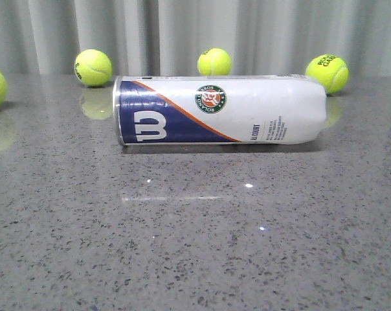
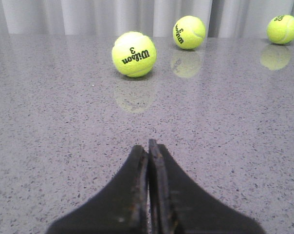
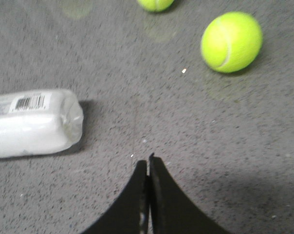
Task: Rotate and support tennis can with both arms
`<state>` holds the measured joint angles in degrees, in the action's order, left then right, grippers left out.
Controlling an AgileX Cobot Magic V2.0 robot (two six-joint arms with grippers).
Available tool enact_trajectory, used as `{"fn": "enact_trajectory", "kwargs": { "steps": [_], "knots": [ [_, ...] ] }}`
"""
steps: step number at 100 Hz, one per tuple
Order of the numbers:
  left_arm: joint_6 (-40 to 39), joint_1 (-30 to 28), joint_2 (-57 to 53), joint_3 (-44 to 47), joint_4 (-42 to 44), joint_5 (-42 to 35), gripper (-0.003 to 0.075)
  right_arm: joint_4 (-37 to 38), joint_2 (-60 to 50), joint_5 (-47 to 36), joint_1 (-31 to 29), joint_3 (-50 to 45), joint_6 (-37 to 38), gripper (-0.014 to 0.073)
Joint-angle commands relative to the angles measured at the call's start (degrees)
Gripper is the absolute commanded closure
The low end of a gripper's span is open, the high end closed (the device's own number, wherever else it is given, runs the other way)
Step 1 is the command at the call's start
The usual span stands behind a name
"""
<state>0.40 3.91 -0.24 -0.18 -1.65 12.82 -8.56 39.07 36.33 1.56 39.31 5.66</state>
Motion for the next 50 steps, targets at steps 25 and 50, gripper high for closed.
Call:
{"fn": "enact_trajectory", "kwargs": {
  "steps": [25,50],
  "knots": [
    [-0.4,-0.2,-2.2,2.8,-0.2,-4.6,0.0741,2.5,-10.4,-13.9,-2.5,-6.4,-0.6,0.0658],
    [-0.4,-0.2,-2.2,2.8,-0.2,-5.6,0.0741,5.4,-18.8,-20.1,-2.5,-11.9,-0.6,0.0658]
  ]
}}
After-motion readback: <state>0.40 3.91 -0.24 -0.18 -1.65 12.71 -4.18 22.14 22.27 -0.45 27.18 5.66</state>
